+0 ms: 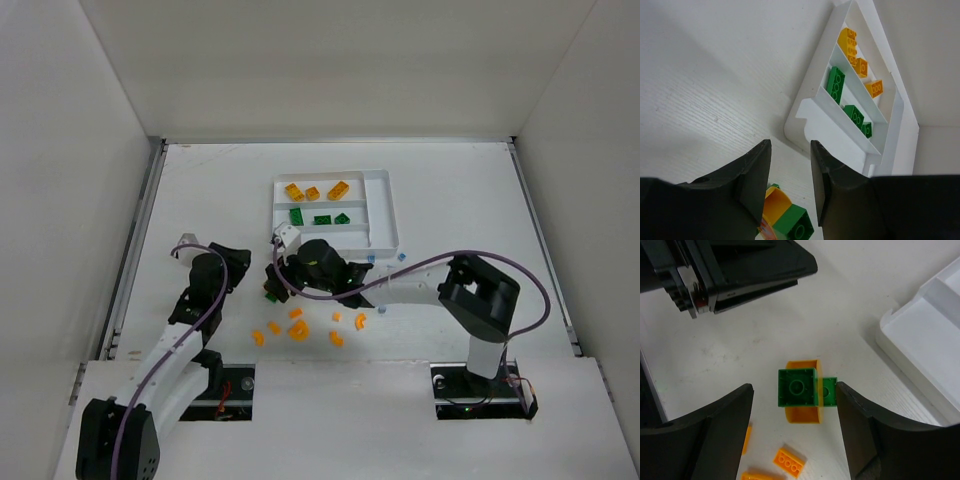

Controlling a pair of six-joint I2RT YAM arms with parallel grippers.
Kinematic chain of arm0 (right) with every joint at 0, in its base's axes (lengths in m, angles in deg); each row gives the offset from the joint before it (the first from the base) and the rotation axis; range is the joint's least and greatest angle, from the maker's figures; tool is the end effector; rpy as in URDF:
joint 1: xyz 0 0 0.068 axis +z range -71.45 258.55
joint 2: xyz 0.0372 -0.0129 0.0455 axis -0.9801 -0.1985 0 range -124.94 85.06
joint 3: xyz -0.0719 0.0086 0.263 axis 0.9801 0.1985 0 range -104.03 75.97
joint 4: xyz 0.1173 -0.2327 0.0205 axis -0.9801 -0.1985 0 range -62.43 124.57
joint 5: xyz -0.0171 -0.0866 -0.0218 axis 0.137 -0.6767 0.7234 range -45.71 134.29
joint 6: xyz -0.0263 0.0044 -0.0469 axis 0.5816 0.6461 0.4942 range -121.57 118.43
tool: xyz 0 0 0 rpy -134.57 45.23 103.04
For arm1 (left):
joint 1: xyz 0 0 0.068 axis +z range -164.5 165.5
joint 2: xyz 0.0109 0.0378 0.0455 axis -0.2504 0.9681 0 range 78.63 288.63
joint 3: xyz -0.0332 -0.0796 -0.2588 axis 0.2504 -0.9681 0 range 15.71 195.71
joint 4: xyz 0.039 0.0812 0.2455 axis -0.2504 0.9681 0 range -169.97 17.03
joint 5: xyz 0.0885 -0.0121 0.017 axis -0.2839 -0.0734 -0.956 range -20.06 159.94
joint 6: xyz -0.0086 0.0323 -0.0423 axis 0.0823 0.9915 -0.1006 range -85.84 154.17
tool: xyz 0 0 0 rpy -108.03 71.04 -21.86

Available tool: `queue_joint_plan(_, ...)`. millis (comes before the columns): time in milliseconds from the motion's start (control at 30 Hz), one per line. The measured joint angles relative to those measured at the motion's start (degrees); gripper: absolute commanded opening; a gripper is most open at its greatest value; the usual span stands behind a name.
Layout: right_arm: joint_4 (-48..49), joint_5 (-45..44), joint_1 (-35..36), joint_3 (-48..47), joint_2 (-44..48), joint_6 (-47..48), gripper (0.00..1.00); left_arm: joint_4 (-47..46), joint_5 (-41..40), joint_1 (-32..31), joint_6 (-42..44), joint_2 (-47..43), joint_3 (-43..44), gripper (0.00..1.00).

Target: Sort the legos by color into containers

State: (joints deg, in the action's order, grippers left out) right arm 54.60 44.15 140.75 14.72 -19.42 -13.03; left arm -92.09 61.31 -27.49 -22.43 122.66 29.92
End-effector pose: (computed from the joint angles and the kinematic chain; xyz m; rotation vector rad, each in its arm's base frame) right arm 0.1897 0.3594 0.2018 -0.8864 1.8733 0.8171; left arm 0.1734 -0.0344 0.1940 -0.8165 1.7546 -0.6858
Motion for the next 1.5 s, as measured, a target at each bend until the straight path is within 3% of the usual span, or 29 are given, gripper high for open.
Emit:
queue_joint_plan(267,-2.8,-1.4,1.7,-2.4,-3.9,1.2,0.64,1.3,1.2,0.8,0.7,-1.2,-0.7,0.34)
queue_joint_plan(467,-4.1,-4.4,2.0,-2.6,-4.8,2.2,0.41,1.9,2.0,1.1,1.5,-1.2,-0.6,0.34)
queue_joint_plan(633,-4.2,-6.6,2.0,-2.9,-4.8,2.1,0.33,3.1,2.8,1.1,2.3,-1.9,-0.6,0.35)
queue_joint_plan(800,-4.0,-7.5,2.0,-2.3,-4.0,0.9,0.3,3.8,4.0,1.1,2.8,-2.9,-0.6,0.36)
queue_joint_plan(967,-2.8,-7.5,-0.6,3.8,3.4,-2.3,0.28,4.3,5.4,-0.2,3.2,-4.6,-0.1,0.32)
queue_joint_plan(1233,3.1,-6.1,-13.6,11.5,14.2,-11.3,0.28,-1.5,6.4,-11.4,3.9,-3.8,1.4,0.36)
queue_joint_plan(1500,4.9,-2.8,-16.4,15.6,15.8,-16.7,0.28,-8.8,1.4,-23.9,7.4,5.8,6.0,0.38)
